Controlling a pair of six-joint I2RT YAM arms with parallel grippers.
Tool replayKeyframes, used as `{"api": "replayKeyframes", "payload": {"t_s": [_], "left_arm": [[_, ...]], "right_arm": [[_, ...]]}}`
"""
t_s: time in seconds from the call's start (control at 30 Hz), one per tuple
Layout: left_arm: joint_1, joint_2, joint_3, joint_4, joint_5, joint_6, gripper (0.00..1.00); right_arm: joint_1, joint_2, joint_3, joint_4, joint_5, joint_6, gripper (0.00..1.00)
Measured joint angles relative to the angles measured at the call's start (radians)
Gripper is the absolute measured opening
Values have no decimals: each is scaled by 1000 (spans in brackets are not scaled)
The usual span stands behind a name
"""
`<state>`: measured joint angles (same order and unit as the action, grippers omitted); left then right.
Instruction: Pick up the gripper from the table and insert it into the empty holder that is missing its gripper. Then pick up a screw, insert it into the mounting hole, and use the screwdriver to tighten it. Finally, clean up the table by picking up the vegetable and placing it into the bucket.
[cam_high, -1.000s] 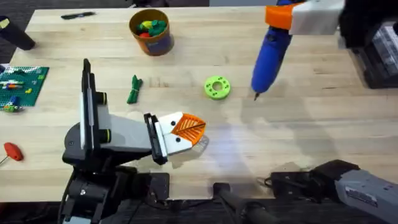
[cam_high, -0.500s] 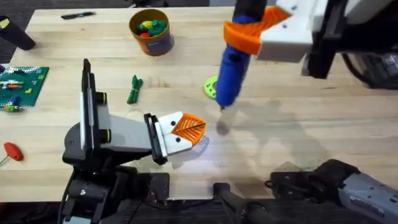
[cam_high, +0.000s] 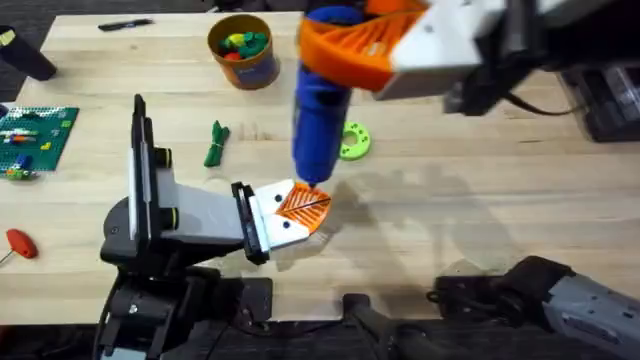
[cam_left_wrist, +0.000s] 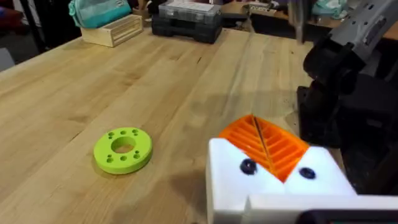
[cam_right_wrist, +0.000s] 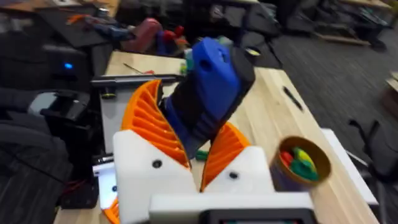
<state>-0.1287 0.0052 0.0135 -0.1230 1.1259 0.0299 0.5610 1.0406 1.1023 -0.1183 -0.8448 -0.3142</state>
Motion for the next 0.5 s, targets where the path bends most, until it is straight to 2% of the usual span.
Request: {"api": "replayKeyframes", "payload": {"t_s": [0.27,0.5], "left_arm": [[0,0,0,0,0,0,16],[0,0,0,0,0,0,16]], "right_arm": [[89,105,-1,117,-36,-48,5],[123,112,-1,128,-40,-104,5]]}}
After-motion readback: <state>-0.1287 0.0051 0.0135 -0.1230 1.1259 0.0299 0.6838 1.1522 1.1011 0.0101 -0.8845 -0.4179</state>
